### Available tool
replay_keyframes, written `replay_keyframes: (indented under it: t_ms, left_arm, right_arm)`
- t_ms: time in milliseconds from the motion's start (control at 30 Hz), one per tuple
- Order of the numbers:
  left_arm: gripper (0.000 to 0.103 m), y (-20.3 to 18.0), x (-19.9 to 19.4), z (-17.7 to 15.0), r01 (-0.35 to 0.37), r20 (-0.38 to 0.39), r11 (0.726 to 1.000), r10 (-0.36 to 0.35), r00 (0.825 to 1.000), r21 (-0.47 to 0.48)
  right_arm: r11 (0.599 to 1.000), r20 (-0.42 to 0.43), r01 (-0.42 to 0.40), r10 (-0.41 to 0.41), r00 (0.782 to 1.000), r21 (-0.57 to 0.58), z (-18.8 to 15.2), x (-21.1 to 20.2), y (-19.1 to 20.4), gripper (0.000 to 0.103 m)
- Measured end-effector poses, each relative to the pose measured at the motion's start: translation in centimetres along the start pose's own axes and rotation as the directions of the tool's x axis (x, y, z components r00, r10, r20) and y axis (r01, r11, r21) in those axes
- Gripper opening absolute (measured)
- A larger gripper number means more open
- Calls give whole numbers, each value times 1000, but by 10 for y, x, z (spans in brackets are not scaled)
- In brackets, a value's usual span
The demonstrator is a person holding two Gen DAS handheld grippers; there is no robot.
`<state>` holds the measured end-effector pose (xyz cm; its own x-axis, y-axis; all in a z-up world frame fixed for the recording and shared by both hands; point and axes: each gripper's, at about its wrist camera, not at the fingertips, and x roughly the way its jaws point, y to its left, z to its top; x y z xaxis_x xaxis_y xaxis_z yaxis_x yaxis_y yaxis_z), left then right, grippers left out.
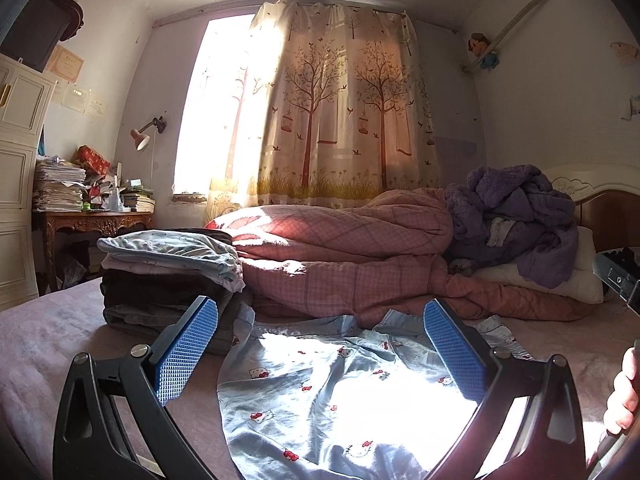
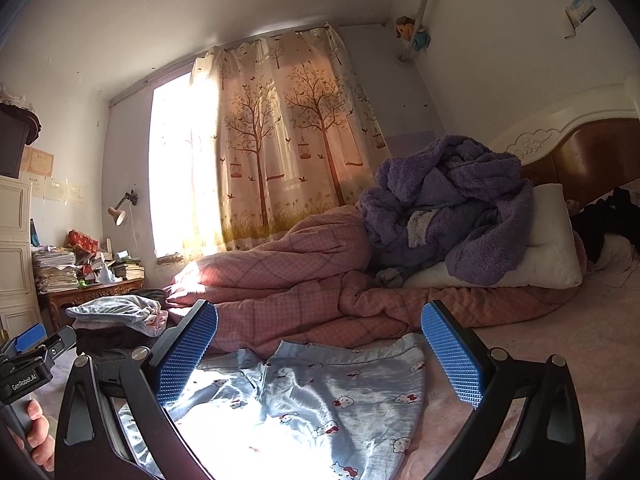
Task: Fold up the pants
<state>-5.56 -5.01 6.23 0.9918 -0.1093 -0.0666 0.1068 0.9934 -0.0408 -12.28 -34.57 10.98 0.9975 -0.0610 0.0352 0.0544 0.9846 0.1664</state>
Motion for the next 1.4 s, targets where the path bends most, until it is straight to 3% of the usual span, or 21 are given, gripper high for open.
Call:
replay_keyframes:
  t_ms: [67, 100, 133, 200, 333, 400, 567, 700, 767, 833, 967, 1033, 1100, 1167, 1233, 1333, 1400]
  left_arm:
    - [103, -10, -1, -3, 16, -34, 1000, -15, 999, 21]
    - [98, -17, -2, -6, 37, -50, 999, -35, 998, 38]
    - [92, -25, -3, -10, 72, -66, 996, -69, 995, 53]
    - [71, -42, -3, -19, 162, -118, 985, -154, 981, 61]
    - [53, -71, -4, -44, 295, -232, 955, -292, 928, -23]
    - [34, -84, -8, -63, 336, -284, 938, -347, 894, -86]
    - [21, -117, -22, -87, 440, -325, 890, -455, 829, -123]
    - [16, -147, -43, -105, 521, -301, 853, -498, 814, -1]
    - [14, -159, -45, -119, 515, -325, 855, -473, 819, 54]
    - [13, -164, -37, -126, 526, -367, 849, -477, 798, 41]
    - [12, -166, -16, -138, 511, -431, 860, -459, 777, 5]
    - [13, -168, -17, -140, 512, -421, 858, -453, 786, 32]
    - [24, -175, -18, -143, 511, -419, 856, -437, 796, 78]
    - [28, -182, -20, -146, 501, -413, 857, -416, 810, 119]
    - [29, -188, -22, -146, 484, -411, 858, -383, 827, 174]
    - [30, -189, -20, -143, 476, -431, 862, -367, 825, 177]
    - [36, -186, -17, -142, 474, -441, 864, -364, 821, 169]
  right_arm:
    - [1000, -4, -20, 20, 1000, 8, 6, -2, -4, 103]
    - [999, -15, -43, 43, 999, 20, 11, -3, -8, 103]
    - [994, -35, -104, 105, 994, 38, 17, -5, -13, 103]
    - [968, -70, -240, 245, 967, 75, 29, -11, -24, 103]
    - [981, -151, -186, 192, 970, 53, 45, -16, -40, 102]
    - [988, -207, -149, 155, 966, 45, 49, -11, -51, 92]
    - [989, -357, -109, 139, 924, 102, 40, 5, -86, 69]
    - [978, -403, -131, 188, 896, 163, 20, 14, -110, 50]
    - [976, -417, -133, 194, 888, 172, 12, 23, -119, 46]
    - [967, -426, -155, 230, 875, 203, 7, 35, -128, 43]
    - [945, -452, -197, 300, 840, 261, -1, 65, -145, 42]
    - [930, -473, -206, 335, 815, 304, -5, 83, -156, 42]
    - [916, -489, -211, 364, 792, 340, -7, 105, -166, 42]
    - [913, -499, -194, 363, 787, 358, -10, 129, -175, 42]
    - [912, -534, -164, 357, 767, 375, -13, 163, -183, 42]
    - [920, -603, -110, 334, 724, 377, -25, 220, -191, 42]
    - [933, -649, -56, 289, 704, 355, -37, 257, -193, 42]
